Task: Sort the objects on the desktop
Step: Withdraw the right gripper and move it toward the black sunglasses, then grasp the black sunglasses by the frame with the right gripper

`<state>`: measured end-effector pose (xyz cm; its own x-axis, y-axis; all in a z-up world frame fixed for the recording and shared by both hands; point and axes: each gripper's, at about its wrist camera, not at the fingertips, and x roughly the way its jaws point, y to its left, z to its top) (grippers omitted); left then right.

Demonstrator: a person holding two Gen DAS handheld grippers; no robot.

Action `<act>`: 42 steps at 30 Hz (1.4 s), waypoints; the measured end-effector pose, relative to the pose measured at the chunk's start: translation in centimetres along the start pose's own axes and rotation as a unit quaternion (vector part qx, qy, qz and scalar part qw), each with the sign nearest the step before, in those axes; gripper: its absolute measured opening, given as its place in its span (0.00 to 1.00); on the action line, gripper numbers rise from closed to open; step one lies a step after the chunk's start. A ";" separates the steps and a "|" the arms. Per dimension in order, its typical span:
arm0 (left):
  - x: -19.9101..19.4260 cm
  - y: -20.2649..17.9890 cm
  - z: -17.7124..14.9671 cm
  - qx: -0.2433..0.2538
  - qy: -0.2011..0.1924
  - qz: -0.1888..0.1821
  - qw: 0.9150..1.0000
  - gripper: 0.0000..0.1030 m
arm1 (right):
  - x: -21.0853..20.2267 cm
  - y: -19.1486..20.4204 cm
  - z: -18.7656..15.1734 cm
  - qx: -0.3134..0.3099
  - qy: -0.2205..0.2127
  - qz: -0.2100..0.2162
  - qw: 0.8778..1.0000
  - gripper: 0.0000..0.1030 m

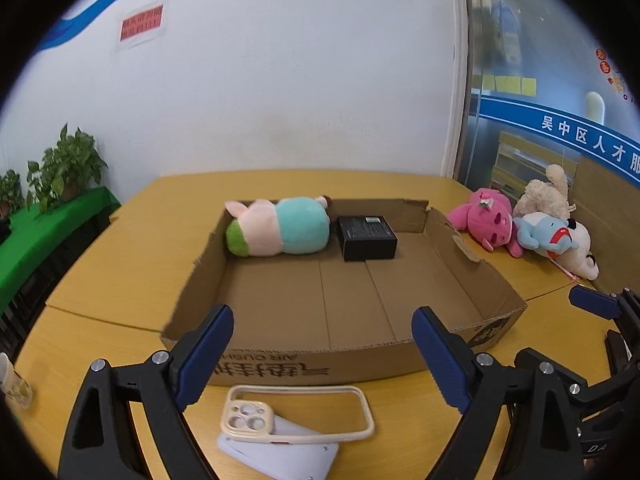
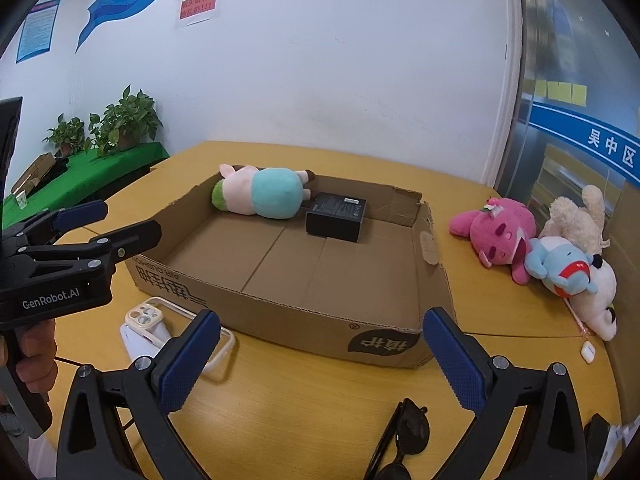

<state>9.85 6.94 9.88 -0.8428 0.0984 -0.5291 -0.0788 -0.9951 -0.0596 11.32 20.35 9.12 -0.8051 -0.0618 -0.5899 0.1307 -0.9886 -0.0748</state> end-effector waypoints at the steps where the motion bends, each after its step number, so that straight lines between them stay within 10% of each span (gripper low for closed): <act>1: 0.3 -0.2 -0.2 -0.001 0.005 -0.003 1.000 0.88 | 0.1 -0.4 -0.2 0.003 0.003 0.002 1.000 1.00; 14: 5.6 -4.8 -2.8 0.016 0.135 -0.131 0.982 0.88 | 1.3 -8.8 -9.7 0.092 0.113 0.027 0.989 1.00; 27: 12.1 -14.2 -6.6 0.041 0.286 -0.285 0.914 0.85 | 4.1 -8.0 -15.7 0.094 0.190 0.050 0.976 0.80; 32: 13.3 -17.2 -8.6 0.057 0.334 -0.313 0.887 0.59 | 4.0 -6.4 -16.0 0.060 0.183 0.039 0.980 0.61; 36: 13.1 -17.9 -9.0 0.074 0.329 -0.313 0.888 0.38 | 4.1 -5.7 -15.5 0.052 0.176 0.059 0.981 0.61; 42: 12.8 -16.7 -8.5 0.067 0.315 -0.292 0.901 0.38 | 4.7 -5.2 -14.7 0.044 0.167 0.074 0.982 0.60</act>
<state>4.95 24.89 -3.10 -0.1716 0.5491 -0.8179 -0.5093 -0.7601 -0.4034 15.35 27.23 -5.11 -0.5448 -0.1712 -0.8209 0.1696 -0.9812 0.0921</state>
